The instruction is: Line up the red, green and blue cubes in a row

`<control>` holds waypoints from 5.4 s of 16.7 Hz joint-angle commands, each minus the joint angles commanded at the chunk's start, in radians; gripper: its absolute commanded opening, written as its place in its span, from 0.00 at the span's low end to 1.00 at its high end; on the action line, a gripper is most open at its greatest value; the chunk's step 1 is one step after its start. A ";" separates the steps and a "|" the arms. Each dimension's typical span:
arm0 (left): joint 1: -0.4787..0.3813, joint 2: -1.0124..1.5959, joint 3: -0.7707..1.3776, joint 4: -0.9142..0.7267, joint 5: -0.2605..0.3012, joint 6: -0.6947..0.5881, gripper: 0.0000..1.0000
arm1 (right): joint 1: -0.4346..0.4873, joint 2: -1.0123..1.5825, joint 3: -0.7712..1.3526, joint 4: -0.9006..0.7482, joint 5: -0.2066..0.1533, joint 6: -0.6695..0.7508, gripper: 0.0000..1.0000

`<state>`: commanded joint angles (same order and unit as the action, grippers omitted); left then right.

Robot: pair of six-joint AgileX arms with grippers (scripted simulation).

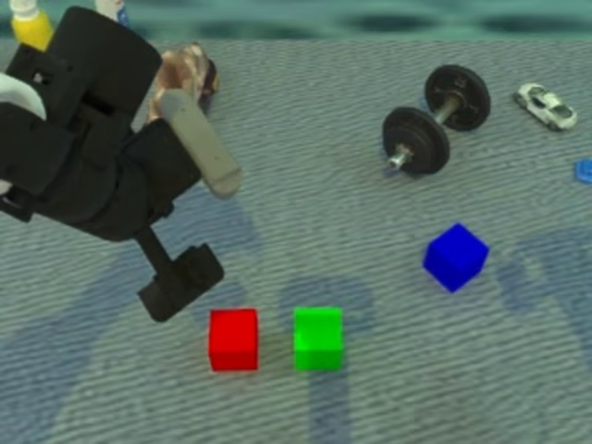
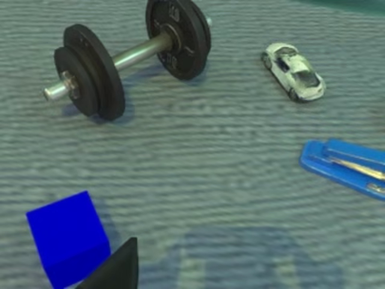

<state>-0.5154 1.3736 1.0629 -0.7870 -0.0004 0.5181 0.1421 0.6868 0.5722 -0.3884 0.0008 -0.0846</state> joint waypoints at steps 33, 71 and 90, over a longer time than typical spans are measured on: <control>0.535 -1.374 -1.063 0.787 0.000 -0.518 1.00 | 0.273 1.500 0.910 -0.477 0.002 -0.162 1.00; 0.535 -1.374 -1.063 0.787 0.000 -0.518 1.00 | 0.279 1.404 1.057 -0.715 0.001 -0.163 0.00; 0.535 -1.374 -1.063 0.787 0.000 -0.518 1.00 | 0.540 1.187 0.822 -0.705 0.002 0.762 0.00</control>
<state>0.0200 0.0000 0.0000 0.0000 0.0000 0.0000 0.6816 1.8735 1.3947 -1.0930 0.0033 0.6773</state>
